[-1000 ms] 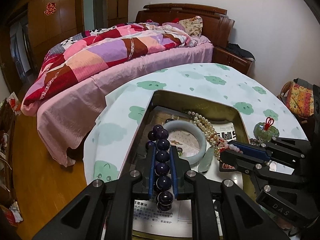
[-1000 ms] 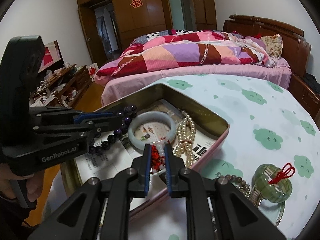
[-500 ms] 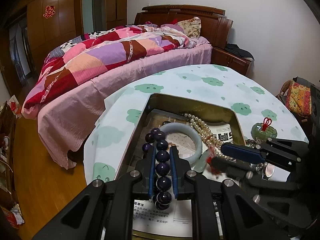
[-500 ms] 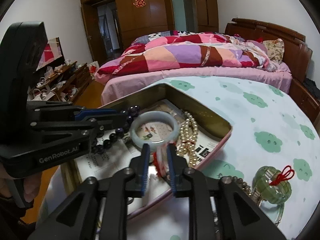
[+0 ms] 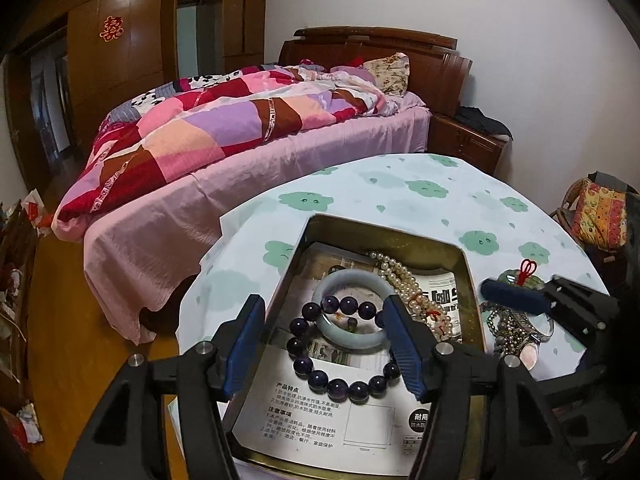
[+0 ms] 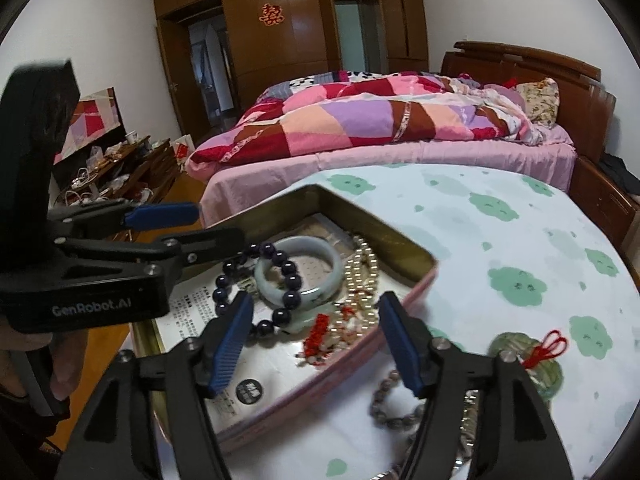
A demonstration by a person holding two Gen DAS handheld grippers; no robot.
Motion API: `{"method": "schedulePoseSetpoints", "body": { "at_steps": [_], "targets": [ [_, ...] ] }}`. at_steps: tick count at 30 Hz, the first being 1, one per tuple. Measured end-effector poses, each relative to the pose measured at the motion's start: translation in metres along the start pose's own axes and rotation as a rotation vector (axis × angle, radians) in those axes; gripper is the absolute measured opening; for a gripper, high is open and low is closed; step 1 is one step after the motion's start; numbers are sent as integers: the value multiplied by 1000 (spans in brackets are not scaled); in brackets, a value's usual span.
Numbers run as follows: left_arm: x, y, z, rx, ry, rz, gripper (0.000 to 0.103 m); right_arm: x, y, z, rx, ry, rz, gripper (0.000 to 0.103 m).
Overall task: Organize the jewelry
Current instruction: 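Open the left gripper over the tin while the right opens to drop the pendant, then grasp the green jade bangle with the right gripper while the left moves to the silver watch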
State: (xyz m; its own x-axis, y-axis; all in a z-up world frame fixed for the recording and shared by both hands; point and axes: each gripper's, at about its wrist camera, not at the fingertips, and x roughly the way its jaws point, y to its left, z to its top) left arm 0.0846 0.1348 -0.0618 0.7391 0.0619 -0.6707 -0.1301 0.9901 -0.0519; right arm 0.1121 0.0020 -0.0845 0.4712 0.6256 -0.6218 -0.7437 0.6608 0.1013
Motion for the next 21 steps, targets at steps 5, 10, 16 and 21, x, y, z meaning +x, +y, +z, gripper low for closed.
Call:
{"method": "schedulePoseSetpoints", "body": {
  "at_steps": [5, 10, 16, 21],
  "targets": [
    [-1, -1, -1, -12, -3, 14, 62, -5, -16, 0, 29, -3, -26, 74],
    [-8, -2, 1, -19, -26, 28, 72, -16, -33, -1, 50, -10, -51, 74],
    [-8, -13, -1, -10, -24, 23, 73, -42, -69, -15, 80, -16, -158, 74],
    [-5, -31, -7, 15, -11, 7, 73, -45, -96, -32, 90, 33, -223, 74]
  ]
}}
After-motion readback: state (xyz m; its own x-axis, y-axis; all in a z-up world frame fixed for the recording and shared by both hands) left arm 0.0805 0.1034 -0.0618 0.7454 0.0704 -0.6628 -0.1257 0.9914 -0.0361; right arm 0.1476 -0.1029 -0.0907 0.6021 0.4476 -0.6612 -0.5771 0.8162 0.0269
